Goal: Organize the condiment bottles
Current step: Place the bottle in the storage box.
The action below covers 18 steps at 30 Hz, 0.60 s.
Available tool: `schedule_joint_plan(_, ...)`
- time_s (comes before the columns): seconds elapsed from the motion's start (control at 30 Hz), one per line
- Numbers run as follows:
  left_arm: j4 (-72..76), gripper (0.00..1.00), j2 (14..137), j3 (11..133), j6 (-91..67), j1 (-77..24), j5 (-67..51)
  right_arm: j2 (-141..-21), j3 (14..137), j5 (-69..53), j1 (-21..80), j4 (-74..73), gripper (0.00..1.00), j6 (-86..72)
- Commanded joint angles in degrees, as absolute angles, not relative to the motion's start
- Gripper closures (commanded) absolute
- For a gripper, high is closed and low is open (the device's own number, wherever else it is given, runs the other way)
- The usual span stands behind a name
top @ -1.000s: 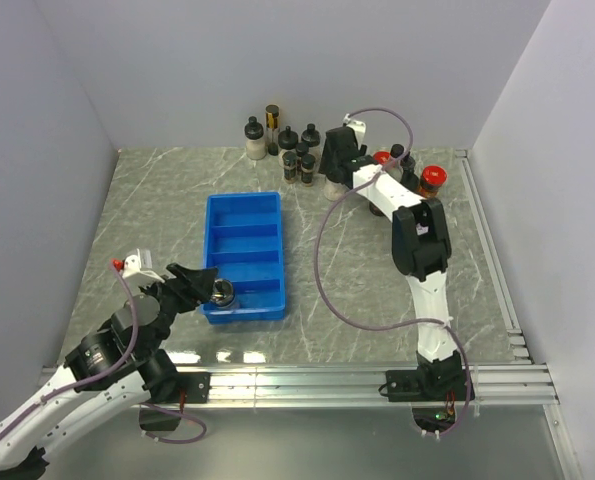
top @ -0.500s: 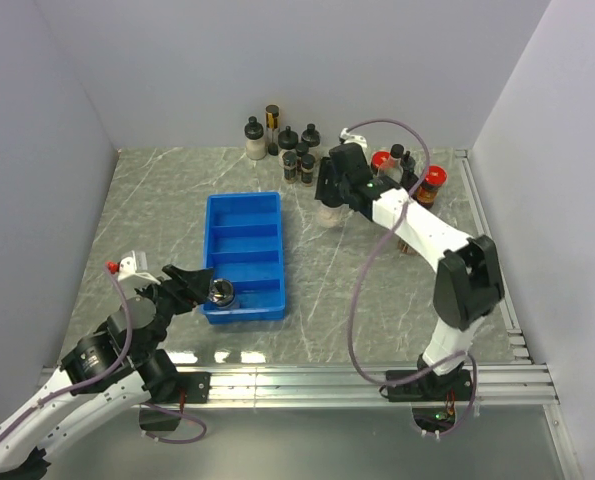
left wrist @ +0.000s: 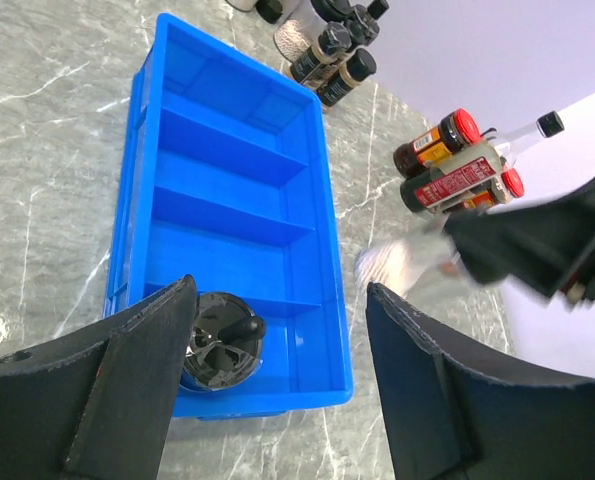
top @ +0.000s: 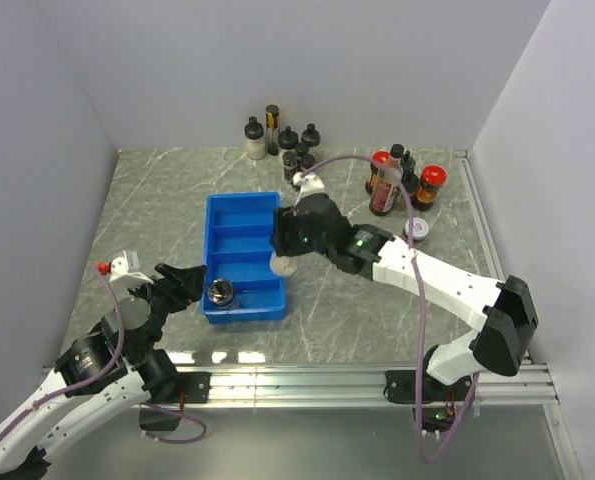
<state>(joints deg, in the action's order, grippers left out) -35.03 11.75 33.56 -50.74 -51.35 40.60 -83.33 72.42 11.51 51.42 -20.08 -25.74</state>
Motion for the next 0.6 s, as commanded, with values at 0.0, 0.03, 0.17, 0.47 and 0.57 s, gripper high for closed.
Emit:
schedule_joint_plan(0.0, -34.7, 0.25, 12.0, 35.4, -50.7, -51.4, 42.4, -82.0, 72.3, 13.8, 55.4, -13.9, 1.00, -27.9)
schedule_joint_plan(0.03, -34.7, 0.26, 12.0, 35.5, -50.7, -51.4, 42.6, -82.9, 72.7, 14.1, 56.2, -13.5, 1.00, -27.9)
schedule_joint_plan(0.17, -35.2, 0.26, 12.0, 35.9, -50.8, -51.4, 43.2, -85.9, 75.1, 13.7, 58.5, -13.7, 1.00, -28.2)
schedule_joint_plan(0.47, -35.9, 0.26, 11.1, 35.3, -51.1, -51.4, 43.7, -90.6, 76.5, 16.3, 63.4, -12.7, 1.00, -29.2)
schedule_joint_plan(0.57, -35.8, 0.26, 10.9, 35.1, -51.2, -51.4, 43.9, -92.7, 76.4, 18.0, 65.0, -11.7, 1.00, -29.6)
